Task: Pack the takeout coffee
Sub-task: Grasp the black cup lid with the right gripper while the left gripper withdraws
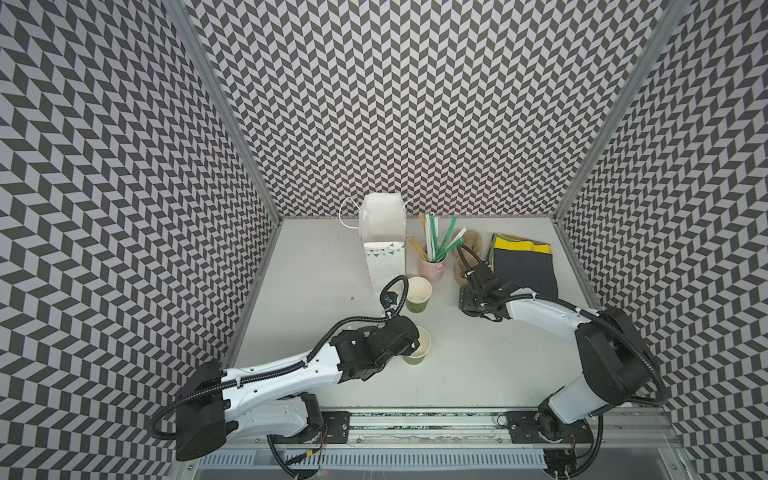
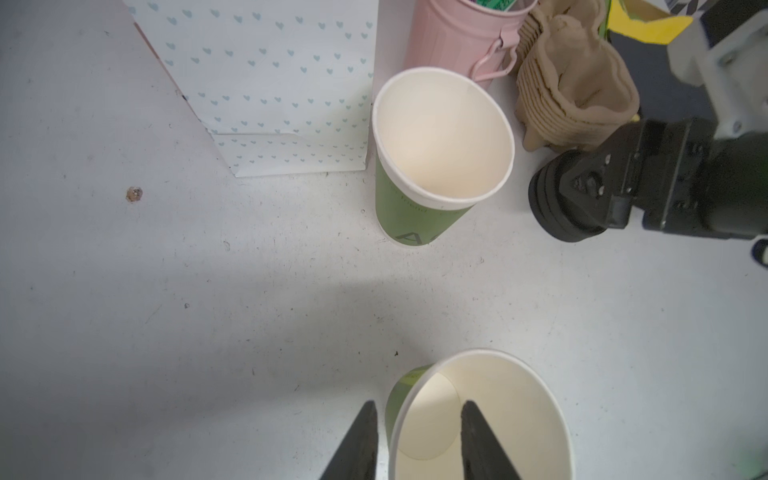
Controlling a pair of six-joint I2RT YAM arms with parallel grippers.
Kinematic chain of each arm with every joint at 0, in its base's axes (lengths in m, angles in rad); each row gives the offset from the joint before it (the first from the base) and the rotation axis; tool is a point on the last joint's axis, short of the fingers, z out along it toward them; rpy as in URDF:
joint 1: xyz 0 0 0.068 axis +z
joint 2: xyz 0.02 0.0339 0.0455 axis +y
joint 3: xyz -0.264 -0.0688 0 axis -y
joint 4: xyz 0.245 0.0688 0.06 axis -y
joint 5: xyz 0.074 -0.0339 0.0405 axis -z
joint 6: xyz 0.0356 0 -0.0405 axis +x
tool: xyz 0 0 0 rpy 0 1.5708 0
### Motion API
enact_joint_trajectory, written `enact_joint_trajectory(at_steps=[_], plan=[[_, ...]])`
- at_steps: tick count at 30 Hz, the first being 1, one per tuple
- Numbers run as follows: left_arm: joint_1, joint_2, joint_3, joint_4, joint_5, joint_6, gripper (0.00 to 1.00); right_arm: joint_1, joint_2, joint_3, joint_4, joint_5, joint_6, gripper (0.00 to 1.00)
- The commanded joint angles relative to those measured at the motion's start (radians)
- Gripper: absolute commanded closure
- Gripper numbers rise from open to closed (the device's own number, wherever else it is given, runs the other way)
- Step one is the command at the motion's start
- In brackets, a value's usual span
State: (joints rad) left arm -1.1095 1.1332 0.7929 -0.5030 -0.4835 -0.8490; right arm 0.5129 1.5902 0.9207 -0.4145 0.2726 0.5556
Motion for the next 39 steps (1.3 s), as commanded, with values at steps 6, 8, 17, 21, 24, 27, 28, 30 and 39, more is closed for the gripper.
enact_joint_trajectory(at_steps=[6, 8, 17, 21, 24, 27, 28, 30, 39], plan=[[0.015, -0.082, 0.082, -0.064, -0.102, 0.044, 0.54, -0.001, 0.024, -0.017, 0.049, 0.011, -0.006, 0.2], [0.023, -0.095, 0.098, -0.093, -0.128, 0.058, 0.54, -0.001, 0.022, -0.024, 0.057, 0.012, -0.006, 0.22], [0.129, -0.192, 0.134, -0.182, -0.181, 0.165, 0.45, -0.001, 0.014, -0.033, 0.064, 0.005, -0.014, 0.29], [0.189, -0.227, 0.151, -0.214, -0.212, 0.232, 0.4, -0.001, 0.006, -0.037, 0.06, 0.007, -0.014, 0.34], [0.236, -0.244, 0.152, -0.213, -0.225, 0.295, 0.36, 0.005, -0.013, -0.043, 0.053, 0.005, -0.01, 0.35], [0.268, -0.251, 0.123, -0.188, -0.236, 0.353, 0.35, 0.017, -0.041, -0.052, 0.042, 0.013, -0.005, 0.38], [0.272, -0.254, 0.108, -0.176, -0.24, 0.365, 0.35, 0.02, -0.05, -0.054, 0.037, 0.019, -0.002, 0.39], [0.281, -0.258, 0.074, -0.147, -0.241, 0.387, 0.34, 0.024, -0.072, -0.057, 0.025, 0.027, 0.0, 0.4], [0.301, -0.271, 0.026, -0.095, -0.146, 0.412, 0.33, 0.044, -0.151, -0.081, 0.005, 0.048, 0.004, 0.4]])
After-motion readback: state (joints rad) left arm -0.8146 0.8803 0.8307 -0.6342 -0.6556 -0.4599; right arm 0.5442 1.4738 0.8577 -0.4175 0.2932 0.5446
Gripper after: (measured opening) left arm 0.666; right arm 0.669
